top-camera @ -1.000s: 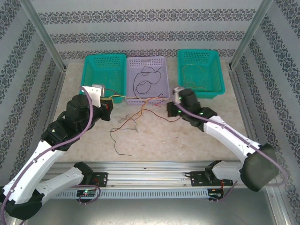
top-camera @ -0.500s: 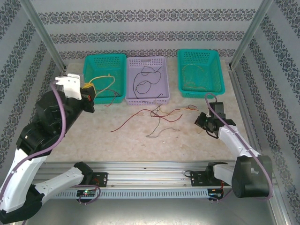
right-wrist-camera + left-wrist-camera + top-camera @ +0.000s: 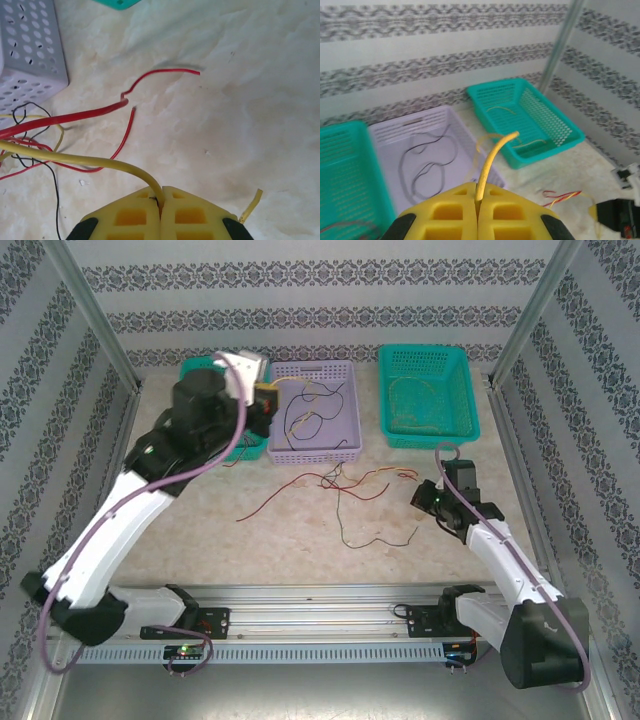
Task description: Untangle the cables
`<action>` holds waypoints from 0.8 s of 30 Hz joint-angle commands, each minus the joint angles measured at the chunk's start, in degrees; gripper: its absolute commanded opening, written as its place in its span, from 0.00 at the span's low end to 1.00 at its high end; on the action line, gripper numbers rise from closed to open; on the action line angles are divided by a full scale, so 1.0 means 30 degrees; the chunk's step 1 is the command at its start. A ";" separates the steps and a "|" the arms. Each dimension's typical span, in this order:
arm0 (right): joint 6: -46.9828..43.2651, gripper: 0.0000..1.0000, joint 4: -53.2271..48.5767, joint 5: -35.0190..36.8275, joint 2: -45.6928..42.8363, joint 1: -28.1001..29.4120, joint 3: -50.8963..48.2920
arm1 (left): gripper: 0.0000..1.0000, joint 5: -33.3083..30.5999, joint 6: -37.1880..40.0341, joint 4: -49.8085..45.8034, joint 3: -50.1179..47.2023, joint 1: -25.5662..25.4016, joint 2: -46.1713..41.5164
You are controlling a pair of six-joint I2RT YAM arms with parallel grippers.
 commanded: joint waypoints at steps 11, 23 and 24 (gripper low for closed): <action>0.0615 0.00 -0.0022 -0.0491 -0.6206 0.2027 -0.1743 | 0.00 0.5832 -0.2734 0.9913 0.8245 0.0088 1.2402; 0.0737 0.00 -0.2773 -0.0891 -1.0513 0.3336 -0.1332 | 0.00 0.4698 -0.4069 0.7809 2.2661 -0.0585 2.6177; 0.0813 0.00 -0.2782 -0.0977 -1.0571 0.3373 -0.1295 | 0.00 0.4502 -0.4099 0.8115 2.2349 -0.0646 2.6390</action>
